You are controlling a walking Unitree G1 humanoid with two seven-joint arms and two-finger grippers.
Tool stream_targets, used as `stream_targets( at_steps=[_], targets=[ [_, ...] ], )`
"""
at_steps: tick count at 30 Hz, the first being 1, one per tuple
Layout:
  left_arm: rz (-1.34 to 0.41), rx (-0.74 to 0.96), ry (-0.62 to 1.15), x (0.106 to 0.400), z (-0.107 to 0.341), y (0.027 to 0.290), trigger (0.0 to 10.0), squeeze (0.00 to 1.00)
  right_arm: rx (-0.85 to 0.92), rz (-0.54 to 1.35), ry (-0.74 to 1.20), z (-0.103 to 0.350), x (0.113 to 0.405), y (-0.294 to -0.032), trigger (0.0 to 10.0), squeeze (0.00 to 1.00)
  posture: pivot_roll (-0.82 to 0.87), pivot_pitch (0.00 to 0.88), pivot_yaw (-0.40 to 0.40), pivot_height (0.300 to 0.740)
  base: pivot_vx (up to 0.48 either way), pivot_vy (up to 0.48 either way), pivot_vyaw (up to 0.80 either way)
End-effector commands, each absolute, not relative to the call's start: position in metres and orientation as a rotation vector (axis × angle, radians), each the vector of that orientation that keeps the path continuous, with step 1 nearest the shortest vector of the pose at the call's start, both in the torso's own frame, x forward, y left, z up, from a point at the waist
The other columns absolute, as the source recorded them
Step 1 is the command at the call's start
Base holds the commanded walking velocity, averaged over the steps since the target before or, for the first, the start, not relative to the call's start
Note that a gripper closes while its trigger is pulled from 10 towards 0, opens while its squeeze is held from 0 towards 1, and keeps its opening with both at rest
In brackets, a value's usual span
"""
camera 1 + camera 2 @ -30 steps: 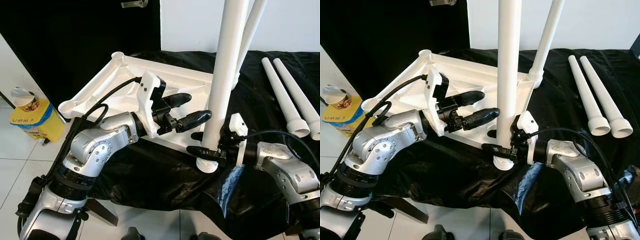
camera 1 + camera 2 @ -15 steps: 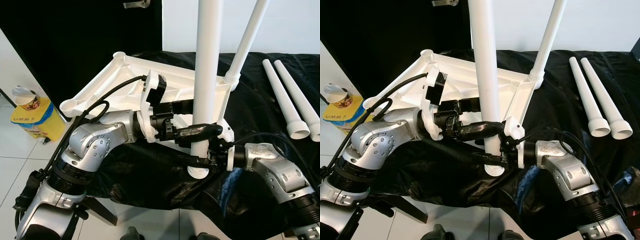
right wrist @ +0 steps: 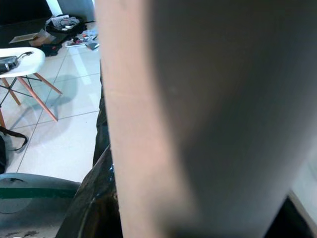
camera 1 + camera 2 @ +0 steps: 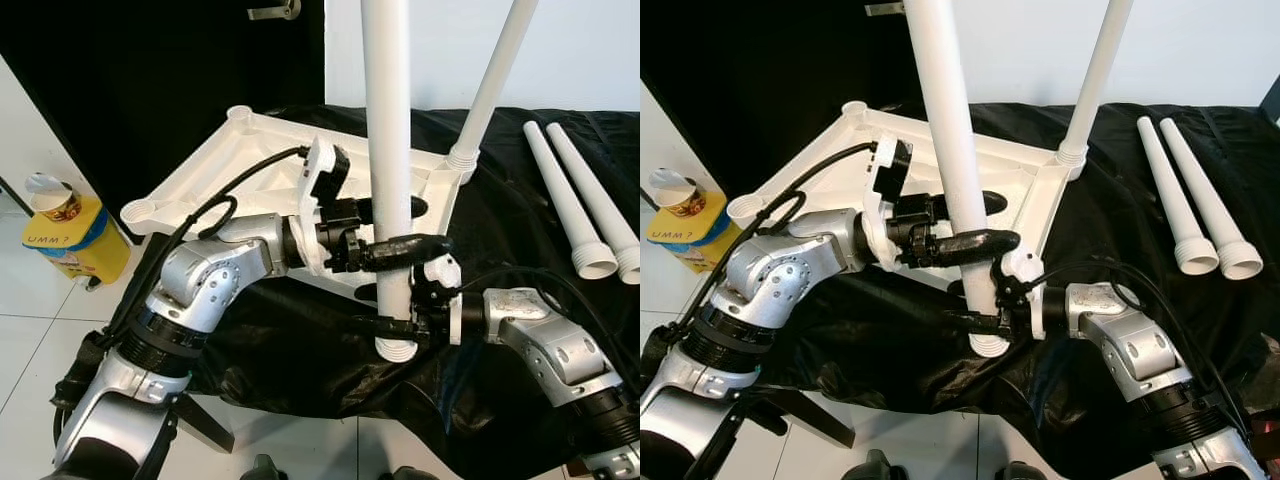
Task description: Building children table
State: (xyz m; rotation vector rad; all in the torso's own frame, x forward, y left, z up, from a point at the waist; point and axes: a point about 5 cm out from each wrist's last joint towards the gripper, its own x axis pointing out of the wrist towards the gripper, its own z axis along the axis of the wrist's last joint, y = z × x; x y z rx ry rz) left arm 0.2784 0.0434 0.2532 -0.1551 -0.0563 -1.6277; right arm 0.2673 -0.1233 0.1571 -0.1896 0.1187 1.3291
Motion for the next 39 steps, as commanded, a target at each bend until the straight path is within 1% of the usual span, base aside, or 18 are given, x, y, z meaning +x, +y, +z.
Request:
stream_targets(
  at_steps=[1,10,14,15,16,19,22,23,26,28,29,31,32,35,39],
  targets=[
    [-1.695,-0.127,-0.104,0.277,0.261,0.046,0.0,0.00,-0.202,1.327,0.107,0.161,0.270,-0.125,10.0,0.00,0.01,0.027,-0.006,0.740,0.000,0.000,0.00],
    [-1.658,-0.099,-0.120,0.284,0.263,0.049,0.0,0.00,-0.212,1.294,0.101,0.162,0.274,-0.130,10.0,0.00,0.01,0.034,-0.004,0.740,0.000,0.000,0.00],
    [-1.618,-0.076,-0.131,0.287,0.266,0.051,0.0,0.00,-0.207,1.252,0.079,0.164,0.277,-0.132,10.0,0.00,0.01,0.040,-0.002,0.740,0.000,0.000,0.00],
    [-1.577,-0.050,-0.125,0.290,0.266,0.051,10.0,0.00,-0.201,1.234,0.064,0.166,0.279,-0.132,10.0,0.00,0.01,0.044,0.000,0.740,0.000,0.000,0.00],
    [-1.531,-0.045,-0.115,0.294,0.269,0.050,10.0,0.00,-0.191,1.211,0.045,0.169,0.282,-0.132,10.0,1.00,0.01,0.047,0.001,0.740,0.000,0.000,0.00],
    [-1.482,-0.045,-0.104,0.299,0.271,0.050,10.0,0.00,-0.180,1.188,0.026,0.171,0.284,-0.133,10.0,1.00,0.01,0.047,0.001,0.740,0.000,0.000,0.00],
    [-1.442,-0.040,-0.145,0.301,0.282,0.049,10.0,0.00,-0.175,1.164,-0.004,0.176,0.287,-0.133,10.0,1.00,0.01,0.049,0.003,0.740,0.000,0.000,0.00],
    [-1.389,-0.031,-0.162,0.305,0.288,0.048,10.0,0.00,-0.166,1.134,-0.027,0.180,0.290,-0.133,10.0,1.00,0.01,0.052,0.004,0.740,0.000,0.000,0.00],
    [-1.351,-0.025,-0.171,0.307,0.292,0.047,10.0,0.00,-0.159,1.114,-0.042,0.183,0.292,-0.133,10.0,1.00,0.01,0.052,0.004,0.740,0.000,0.000,0.00],
    [-1.204,0.039,-0.172,0.319,0.300,0.044,10.0,0.00,-0.153,0.997,-0.078,0.191,0.304,-0.135,10.0,1.00,0.01,0.058,0.006,0.740,0.000,0.000,0.00],
    [-1.149,0.053,-0.164,0.324,0.302,0.043,10.0,0.00,-0.148,0.939,-0.094,0.194,0.309,-0.137,10.0,0.93,0.01,0.059,0.005,0.740,0.000,0.000,0.00],
    [-1.116,0.061,-0.158,0.327,0.303,0.043,10.0,0.00,-0.144,0.902,-0.104,0.196,0.312,-0.138,10.0,0.93,0.01,0.059,0.005,0.740,0.000,0.000,0.00],
    [-1.069,0.032,-0.133,0.332,0.307,0.042,10.0,0.00,-0.135,0.847,-0.115,0.198,0.317,-0.137,10.0,0.00,0.02,0.061,0.004,0.740,0.000,0.000,0.00],
    [-0.967,-0.004,-0.114,0.343,0.318,0.041,10.0,0.00,-0.101,0.705,-0.153,0.203,0.326,-0.132,10.0,0.00,0.01,0.062,0.001,0.740,0.000,0.000,0.00],
    [-0.896,-0.016,-0.143,0.347,0.327,0.038,10.0,0.00,-0.067,0.643,-0.183,0.206,0.329,-0.122,10.0,0.00,0.01,0.062,-0.001,0.740,0.000,0.000,0.00]
  ],
)
